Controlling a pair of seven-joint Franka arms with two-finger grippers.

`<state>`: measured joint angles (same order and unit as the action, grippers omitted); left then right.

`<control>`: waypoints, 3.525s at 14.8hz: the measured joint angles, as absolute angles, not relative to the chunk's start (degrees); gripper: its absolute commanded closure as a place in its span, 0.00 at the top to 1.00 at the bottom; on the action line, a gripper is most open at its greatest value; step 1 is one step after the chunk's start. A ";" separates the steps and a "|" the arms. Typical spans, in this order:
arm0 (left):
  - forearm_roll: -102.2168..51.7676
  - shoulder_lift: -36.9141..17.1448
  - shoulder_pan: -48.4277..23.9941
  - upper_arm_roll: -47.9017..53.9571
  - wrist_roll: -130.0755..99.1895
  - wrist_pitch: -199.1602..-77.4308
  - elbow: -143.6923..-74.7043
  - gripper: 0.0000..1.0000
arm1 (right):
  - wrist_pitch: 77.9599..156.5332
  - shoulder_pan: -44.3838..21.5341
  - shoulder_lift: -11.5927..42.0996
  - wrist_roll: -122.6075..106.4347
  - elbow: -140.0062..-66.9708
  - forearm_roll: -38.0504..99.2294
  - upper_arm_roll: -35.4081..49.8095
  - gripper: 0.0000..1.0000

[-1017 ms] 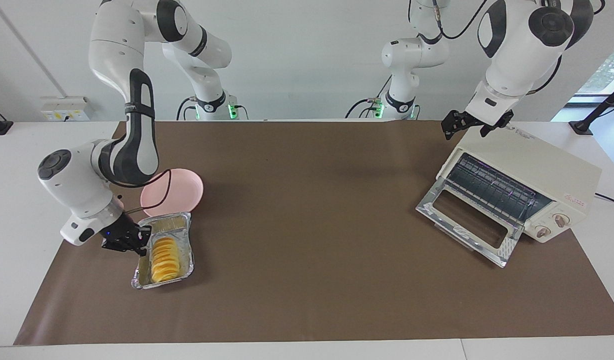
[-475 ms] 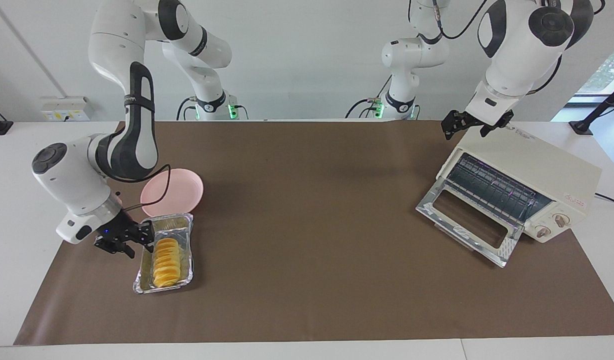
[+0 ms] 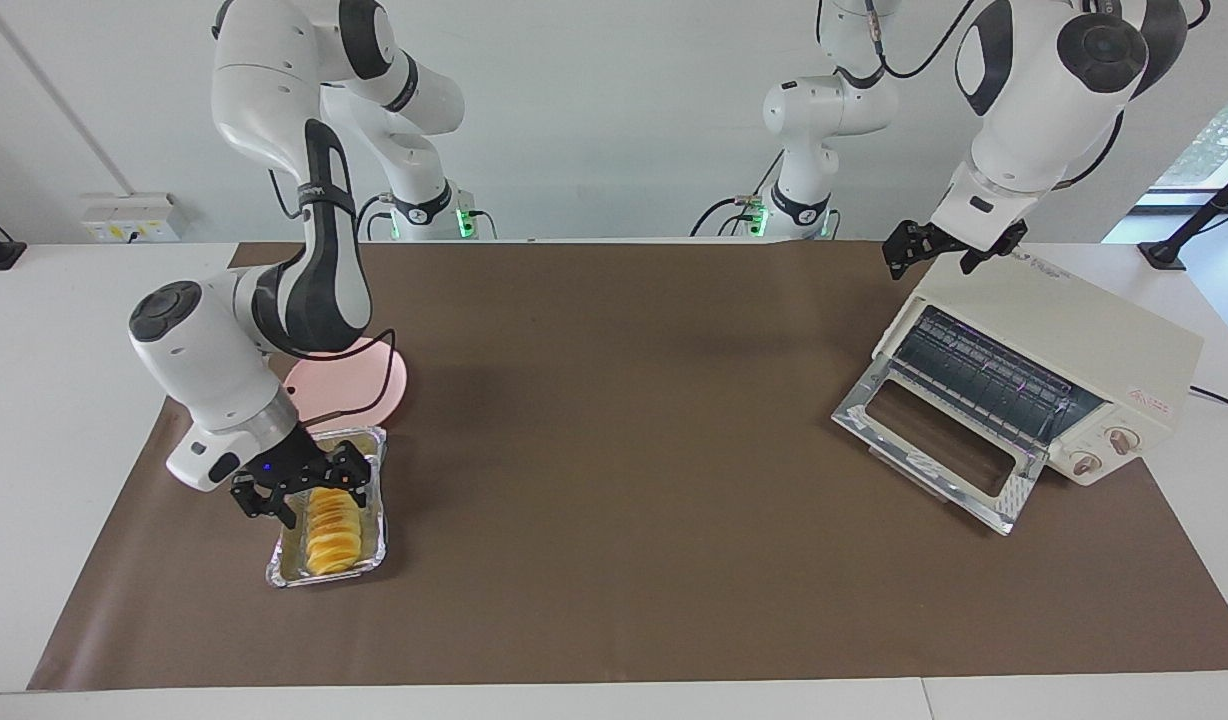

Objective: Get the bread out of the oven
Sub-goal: 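Grasp the bread rolls in the tray with the right gripper, then lift the bread rolls onto the pink plate with the right gripper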

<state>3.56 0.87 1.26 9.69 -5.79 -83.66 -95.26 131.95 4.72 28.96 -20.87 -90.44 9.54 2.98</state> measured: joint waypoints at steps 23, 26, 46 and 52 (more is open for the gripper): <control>3.56 0.87 1.26 9.69 -5.80 -83.67 -95.26 1.00 | 121.74 4.27 22.34 -20.31 -93.24 9.49 2.70 0.00; 3.56 0.87 1.26 9.69 -5.80 -83.67 -95.26 1.00 | 113.60 4.27 18.09 -16.48 -93.60 9.49 2.67 0.00; 3.56 0.87 1.26 9.69 -5.80 -83.67 -95.26 1.00 | 133.31 13.00 -3.87 -28.72 -134.40 9.20 2.94 0.00; 3.56 0.87 1.26 9.69 -5.80 -83.67 -95.25 1.00 | 133.87 10.81 -3.02 -27.23 -135.02 9.21 3.05 0.00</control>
